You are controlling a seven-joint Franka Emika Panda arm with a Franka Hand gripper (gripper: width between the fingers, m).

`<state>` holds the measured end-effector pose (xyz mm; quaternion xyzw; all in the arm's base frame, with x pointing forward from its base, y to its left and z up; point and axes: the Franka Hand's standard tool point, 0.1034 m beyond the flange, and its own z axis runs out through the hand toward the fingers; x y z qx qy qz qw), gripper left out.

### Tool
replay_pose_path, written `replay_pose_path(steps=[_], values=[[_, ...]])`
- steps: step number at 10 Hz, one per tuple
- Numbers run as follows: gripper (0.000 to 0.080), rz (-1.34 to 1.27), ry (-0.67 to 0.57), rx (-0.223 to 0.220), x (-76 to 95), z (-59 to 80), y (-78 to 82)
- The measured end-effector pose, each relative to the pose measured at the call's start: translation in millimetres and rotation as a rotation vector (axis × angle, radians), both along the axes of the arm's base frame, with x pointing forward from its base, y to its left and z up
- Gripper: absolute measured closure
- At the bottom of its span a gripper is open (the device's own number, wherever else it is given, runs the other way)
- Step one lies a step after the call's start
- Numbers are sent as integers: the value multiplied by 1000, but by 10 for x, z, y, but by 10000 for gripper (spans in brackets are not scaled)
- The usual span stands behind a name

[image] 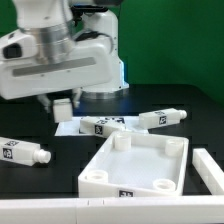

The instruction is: Assemble desk

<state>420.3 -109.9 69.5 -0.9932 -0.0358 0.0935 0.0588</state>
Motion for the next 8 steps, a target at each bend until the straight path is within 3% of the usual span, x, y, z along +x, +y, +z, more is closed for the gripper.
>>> replay_pose_path(steps=[3, 4, 6, 8], values=[[509, 9, -3, 1, 38, 8, 49], [509, 20, -14, 6, 4, -51, 21], [509, 35, -6, 10, -244, -313, -144], [509, 35, -2, -2, -348, -521, -253]])
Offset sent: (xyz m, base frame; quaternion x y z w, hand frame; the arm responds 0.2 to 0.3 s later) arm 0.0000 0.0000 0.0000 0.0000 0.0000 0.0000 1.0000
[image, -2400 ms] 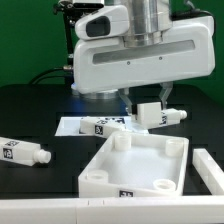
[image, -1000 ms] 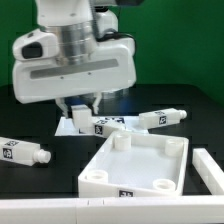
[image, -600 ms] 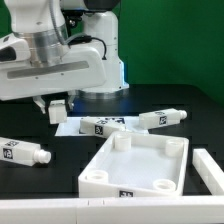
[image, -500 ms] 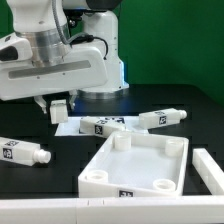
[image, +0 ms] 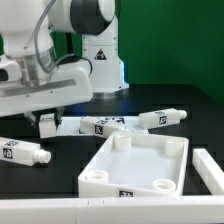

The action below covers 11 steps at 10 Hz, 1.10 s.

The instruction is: Assemble desk

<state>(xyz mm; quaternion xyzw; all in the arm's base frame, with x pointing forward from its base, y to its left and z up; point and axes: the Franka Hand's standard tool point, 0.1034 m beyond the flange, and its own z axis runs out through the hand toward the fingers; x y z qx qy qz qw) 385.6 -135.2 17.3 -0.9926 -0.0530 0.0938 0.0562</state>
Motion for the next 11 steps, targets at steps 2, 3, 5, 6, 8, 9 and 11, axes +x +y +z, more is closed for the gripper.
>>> replay_pose_path(steps=[2, 3, 5, 6, 8, 9, 11], values=[[509, 14, -2, -2, 33, -37, 44], [448, 13, -1, -1, 26, -40, 41], [312, 13, 0, -1, 23, -44, 42], [186, 3, 11, 5, 19, -31, 54], [161, -110, 65, 27, 259, 223, 152], [151, -188, 77, 1, 406, 284, 311], [150, -266, 83, -39, 546, 288, 598]])
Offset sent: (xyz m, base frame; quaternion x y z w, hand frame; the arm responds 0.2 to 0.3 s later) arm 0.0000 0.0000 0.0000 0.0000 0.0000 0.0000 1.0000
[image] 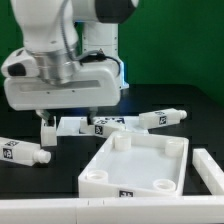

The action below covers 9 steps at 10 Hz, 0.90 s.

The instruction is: Assemble desk

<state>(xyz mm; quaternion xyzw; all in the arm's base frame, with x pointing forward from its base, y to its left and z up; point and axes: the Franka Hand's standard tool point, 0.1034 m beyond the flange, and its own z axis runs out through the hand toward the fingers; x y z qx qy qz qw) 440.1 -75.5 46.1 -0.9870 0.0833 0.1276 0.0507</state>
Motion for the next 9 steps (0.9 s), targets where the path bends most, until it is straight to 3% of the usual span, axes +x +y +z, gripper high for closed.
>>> replay_pose_path(steps=[2, 4, 5, 6, 7, 8, 9], values=[[150, 44, -32, 15, -137, -77, -146], [150, -13, -13, 10, -116, -71, -92], [150, -166, 53, -9, -61, -26, -15], [150, -191, 45, -20, 194, 54, 91], [150, -250, 14, -43, 514, 244, 314], [150, -249, -14, -68, 685, 320, 558], [150, -219, -47, -71, 755, 300, 674]])
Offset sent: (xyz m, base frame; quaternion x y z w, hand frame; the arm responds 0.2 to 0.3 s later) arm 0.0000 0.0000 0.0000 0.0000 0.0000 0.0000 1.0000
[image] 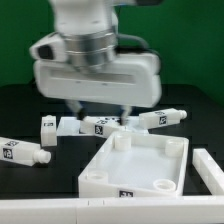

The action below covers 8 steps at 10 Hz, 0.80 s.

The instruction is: Assemble desk

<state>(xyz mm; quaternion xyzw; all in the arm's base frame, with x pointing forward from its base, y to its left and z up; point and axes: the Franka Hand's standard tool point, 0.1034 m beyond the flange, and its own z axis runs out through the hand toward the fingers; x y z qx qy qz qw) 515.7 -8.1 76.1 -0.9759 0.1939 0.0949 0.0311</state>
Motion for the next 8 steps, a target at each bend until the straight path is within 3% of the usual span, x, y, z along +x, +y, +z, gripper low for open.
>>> replay_pose_path(steps=[4, 5, 6, 8], values=[[150, -12, -27, 3, 5, -52, -13], [150, 9, -118, -39, -14, -205, -58], [150, 19, -130, -59, -126, -374, -32], [150, 29, -204, -98, -28, -579, 93]])
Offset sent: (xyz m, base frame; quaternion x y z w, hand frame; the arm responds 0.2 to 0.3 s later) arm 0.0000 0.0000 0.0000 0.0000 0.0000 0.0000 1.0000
